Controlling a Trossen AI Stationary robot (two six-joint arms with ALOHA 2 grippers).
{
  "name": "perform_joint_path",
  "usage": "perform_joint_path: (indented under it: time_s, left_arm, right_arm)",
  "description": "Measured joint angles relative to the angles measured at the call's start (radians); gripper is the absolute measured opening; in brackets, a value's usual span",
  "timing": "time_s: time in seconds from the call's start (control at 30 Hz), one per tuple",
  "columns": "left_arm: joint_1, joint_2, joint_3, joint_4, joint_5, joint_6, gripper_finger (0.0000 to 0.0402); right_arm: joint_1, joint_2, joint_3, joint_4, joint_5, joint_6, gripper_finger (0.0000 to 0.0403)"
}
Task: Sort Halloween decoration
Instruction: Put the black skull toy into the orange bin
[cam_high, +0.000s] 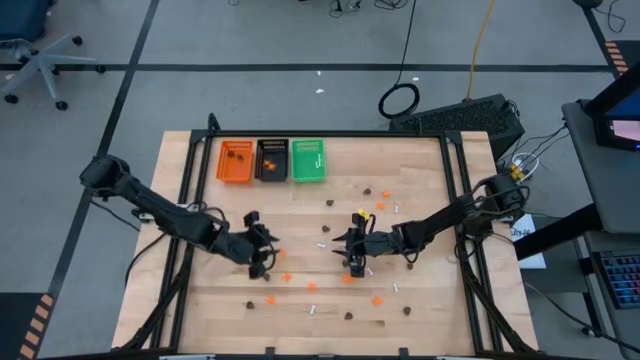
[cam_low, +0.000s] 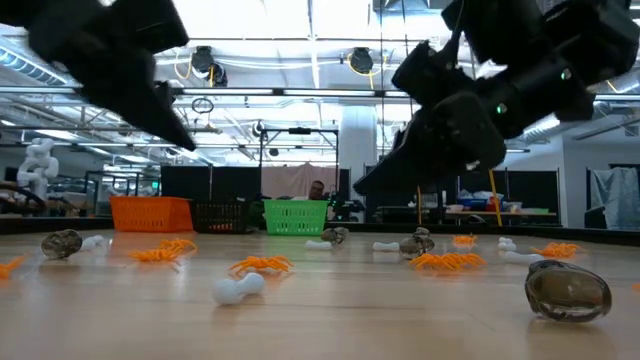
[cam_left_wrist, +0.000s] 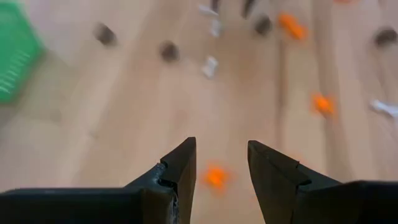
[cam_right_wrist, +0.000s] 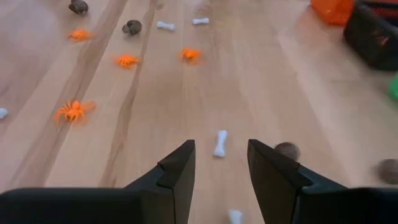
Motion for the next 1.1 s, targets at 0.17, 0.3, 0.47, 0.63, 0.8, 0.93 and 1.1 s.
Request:
perform_joint_path:
  time_s: [0.17,0.3,0.47,0.63,0.8,0.93,1.1]
  left_arm:
    - [-0.121,0.088,0.0,0.011,0.01,-0.01,0.0144]
    - [-0.196,0.155,0.0,0.032,-0.034,-0.086,0.0144]
    - [-0.288,0.182,0.0,0.034,-0.1,-0.227,0.0148]
    - [-0.359,0.223,0.0,0.031,-0.142,-0.261,0.018]
    - [-0.386,0.293,0.0,0.031,-0.21,-0.262,0.0216]
    - [-0.386,0.358,0.0,0.07,-0.198,-0.249,0.0227]
    - [-0.387,0.409,0.001,0.173,-0.232,-0.161,0.0228]
  right_arm:
    - [0.009,0.087,0.0,0.151,-0.043,0.048,0.0132]
    - [0.025,0.137,0.0,0.248,-0.044,0.081,0.0132]
    - [0.045,0.157,0.0,0.317,-0.044,0.107,0.0132]
    - [0.052,0.157,0.0,0.367,-0.044,0.107,0.0132]
    - [0.052,0.157,0.0,0.418,-0.042,0.104,0.0132]
    - [0.052,0.157,0.0,0.418,-0.042,0.104,0.0132]
    - [0.052,0.157,0.0,0.418,-0.042,0.109,0.0132]
